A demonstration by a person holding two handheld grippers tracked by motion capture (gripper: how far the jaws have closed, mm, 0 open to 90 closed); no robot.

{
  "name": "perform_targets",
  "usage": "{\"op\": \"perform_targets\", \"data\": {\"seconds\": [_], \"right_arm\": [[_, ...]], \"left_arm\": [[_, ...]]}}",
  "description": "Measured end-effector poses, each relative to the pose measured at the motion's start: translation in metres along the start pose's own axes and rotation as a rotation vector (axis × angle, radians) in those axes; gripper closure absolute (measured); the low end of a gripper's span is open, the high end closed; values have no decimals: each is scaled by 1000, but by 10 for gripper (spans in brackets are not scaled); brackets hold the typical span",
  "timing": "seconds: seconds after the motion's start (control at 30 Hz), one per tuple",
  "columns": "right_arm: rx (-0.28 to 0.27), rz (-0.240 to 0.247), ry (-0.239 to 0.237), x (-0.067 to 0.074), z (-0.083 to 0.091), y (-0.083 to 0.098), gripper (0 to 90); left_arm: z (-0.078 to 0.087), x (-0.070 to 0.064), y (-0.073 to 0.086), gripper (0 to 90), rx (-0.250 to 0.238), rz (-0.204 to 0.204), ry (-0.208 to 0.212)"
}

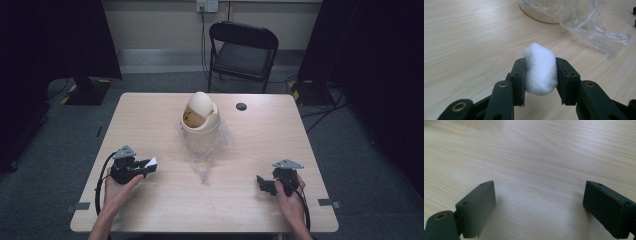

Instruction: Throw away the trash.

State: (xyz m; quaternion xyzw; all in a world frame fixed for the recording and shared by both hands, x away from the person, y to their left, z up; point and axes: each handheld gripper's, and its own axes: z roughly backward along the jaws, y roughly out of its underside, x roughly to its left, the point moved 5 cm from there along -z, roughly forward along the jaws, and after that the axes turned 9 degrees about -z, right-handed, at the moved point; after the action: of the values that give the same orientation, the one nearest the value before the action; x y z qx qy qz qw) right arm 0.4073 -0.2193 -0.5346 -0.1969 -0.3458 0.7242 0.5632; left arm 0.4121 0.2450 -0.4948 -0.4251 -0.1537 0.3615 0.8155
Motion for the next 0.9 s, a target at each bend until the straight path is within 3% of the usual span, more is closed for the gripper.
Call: {"op": "perform_targets", "data": {"seconds": [0.3, 0.37, 0.57, 0.9], "right_arm": [[0, 0, 0, 0, 0, 0, 102], [0, 0, 0, 0, 0, 0, 102], [0, 0, 0, 0, 0, 0, 102], [0, 0, 0, 0, 0, 0, 102]], "left_arm": [[8, -6, -11, 626, -48, 9, 14], [7, -9, -16, 626, -44, -16, 13], [4, -13, -31, 627, -76, -17, 33], [10, -17, -58, 626, -106, -70, 27]]}}
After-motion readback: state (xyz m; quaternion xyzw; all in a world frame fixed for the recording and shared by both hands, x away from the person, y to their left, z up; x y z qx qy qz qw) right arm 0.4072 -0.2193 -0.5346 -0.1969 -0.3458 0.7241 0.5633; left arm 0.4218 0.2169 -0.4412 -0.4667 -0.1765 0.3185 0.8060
